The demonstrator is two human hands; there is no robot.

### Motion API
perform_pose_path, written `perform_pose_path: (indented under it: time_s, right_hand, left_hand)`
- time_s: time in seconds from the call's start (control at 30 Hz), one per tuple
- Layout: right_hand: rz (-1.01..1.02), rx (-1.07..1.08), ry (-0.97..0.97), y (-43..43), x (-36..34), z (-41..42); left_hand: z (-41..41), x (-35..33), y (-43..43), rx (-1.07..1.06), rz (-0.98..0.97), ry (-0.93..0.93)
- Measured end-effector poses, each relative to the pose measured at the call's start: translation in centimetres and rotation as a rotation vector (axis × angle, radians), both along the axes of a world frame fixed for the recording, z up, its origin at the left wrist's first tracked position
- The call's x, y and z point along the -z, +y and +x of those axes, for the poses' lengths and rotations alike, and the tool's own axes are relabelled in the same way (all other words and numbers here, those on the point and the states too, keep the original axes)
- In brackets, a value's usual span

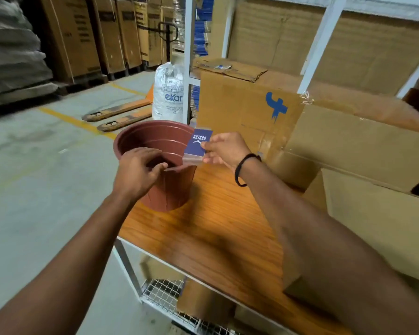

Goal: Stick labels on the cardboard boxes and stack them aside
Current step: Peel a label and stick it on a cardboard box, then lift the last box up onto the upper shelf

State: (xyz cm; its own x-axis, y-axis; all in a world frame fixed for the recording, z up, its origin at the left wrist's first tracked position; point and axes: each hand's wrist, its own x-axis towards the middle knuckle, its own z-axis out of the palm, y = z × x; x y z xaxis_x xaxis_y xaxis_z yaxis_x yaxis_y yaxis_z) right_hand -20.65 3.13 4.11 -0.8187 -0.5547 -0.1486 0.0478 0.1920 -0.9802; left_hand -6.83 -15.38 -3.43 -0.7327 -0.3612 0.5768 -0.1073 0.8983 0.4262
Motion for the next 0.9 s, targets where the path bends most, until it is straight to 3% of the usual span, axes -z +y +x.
perform_pose_path:
  time_s: [0.13,0.33,0.43,0.7,0.8,0.9]
  right_hand:
    - [0.235,-0.053,0.067,-7.7,0.7,-3.1]
    - [0.675,-0.041,0.387,-13.8,3.1,-2.9]
    - [0.657,-0.058,0.322,-15.3,4.0,-1.5]
    - [0.814,-0.198,0.419,-15.2,2.4,-2.1]
    - [0.737,-0.151,0.485,-12.7,1.2,-2.2]
    - [0.535,-0.096,0.327,-8.4,1.1,-1.8]
  left_hand:
    - [-0.8,2.5,-1.5,0.08,0.081,-0.066]
    - [-1.1,3.8,-1.9,0.142,0.013,0.009]
    - [-0.9,3.9,-2.2,0.166,0.013,0.017]
    - [-0.5,4.2,-2.9,0.189,-0.031,0.066]
    - [-0.4,4.0,-2.9,0.203,-0.039,0.071]
    - [-0.8,3.9,-3.1,0.185,-0.031,0.104]
